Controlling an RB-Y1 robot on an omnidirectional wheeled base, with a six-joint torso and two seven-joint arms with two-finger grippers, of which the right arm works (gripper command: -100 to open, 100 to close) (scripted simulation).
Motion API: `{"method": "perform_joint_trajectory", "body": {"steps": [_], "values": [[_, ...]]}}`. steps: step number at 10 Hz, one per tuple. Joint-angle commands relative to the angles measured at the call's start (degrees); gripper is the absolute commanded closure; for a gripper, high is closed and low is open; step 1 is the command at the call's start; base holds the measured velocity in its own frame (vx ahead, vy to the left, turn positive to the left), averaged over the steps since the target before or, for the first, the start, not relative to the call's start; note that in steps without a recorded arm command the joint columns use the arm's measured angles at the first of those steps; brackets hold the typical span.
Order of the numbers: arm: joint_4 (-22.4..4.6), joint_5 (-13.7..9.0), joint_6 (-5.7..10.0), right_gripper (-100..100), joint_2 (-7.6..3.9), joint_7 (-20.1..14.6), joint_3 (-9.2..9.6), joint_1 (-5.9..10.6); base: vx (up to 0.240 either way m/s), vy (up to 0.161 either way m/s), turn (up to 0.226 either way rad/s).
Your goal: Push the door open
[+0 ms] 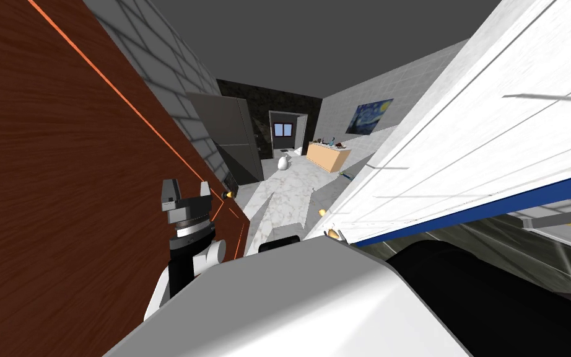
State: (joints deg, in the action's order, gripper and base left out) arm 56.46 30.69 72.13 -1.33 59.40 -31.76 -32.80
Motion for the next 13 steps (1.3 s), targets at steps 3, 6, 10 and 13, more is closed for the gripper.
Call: {"method": "perform_joint_trajectory", "body": {"steps": [3,6,10,13], "values": [[0.0,0.0,0.07,100,-0.04,0.0,0.0,-0.08,-0.022,0.001,0.006],[0.0,0.0,0.07,100,-0.04,0.0,0.0,-0.08,-0.008,0.0,-0.002],[-0.2,-2.2,-0.77,100,-0.51,-4.8,0.82,0.83,0.009,-0.001,0.008],[-0.2,-4.3,-1.42,100,-0.92,-8.8,1.35,1.62,0.016,-0.008,0.014]]}}
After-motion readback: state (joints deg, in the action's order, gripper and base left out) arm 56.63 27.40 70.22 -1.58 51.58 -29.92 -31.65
